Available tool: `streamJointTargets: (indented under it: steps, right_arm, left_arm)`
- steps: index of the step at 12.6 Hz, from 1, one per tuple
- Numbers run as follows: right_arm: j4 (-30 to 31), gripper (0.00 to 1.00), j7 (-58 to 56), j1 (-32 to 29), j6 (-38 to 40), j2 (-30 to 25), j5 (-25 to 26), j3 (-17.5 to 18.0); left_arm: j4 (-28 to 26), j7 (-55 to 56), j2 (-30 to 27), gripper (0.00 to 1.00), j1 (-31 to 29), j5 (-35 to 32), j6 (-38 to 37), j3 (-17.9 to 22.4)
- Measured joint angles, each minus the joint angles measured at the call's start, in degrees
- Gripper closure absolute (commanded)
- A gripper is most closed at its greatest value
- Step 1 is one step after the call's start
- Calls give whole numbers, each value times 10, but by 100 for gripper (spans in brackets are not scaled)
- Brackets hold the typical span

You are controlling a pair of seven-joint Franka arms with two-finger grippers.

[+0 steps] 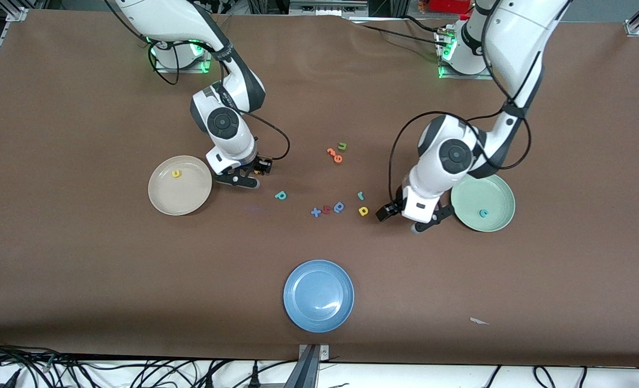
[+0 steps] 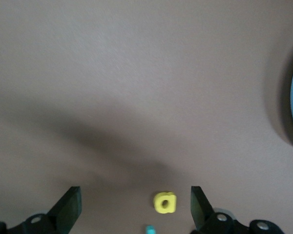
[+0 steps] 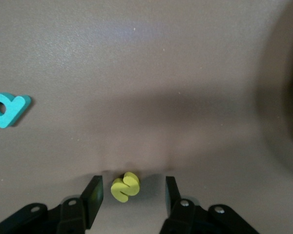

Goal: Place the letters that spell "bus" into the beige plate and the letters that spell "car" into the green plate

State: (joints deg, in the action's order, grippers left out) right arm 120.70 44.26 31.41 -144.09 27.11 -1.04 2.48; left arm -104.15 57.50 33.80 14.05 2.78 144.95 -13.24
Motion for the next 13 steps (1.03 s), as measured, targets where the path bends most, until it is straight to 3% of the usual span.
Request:
streamJointTargets:
  steps: [6, 8, 10, 13]
  right_arm:
    - [11, 47, 50, 5, -30, 7, 0, 5]
    - [11, 60, 58, 6, -31, 7, 0, 5]
    - [11, 77, 61, 6, -34, 7, 0, 6]
    - [11, 83, 61, 7, -34, 5, 0, 6]
  left_arm:
    - [61, 142, 51, 2, 54, -5, -41, 10]
    - [99, 153, 67, 2, 66, -6, -103, 15]
    - [116, 156, 80, 14, 73, -10, -125, 21]
    - [127, 158, 101, 25, 74, -19, -126, 24]
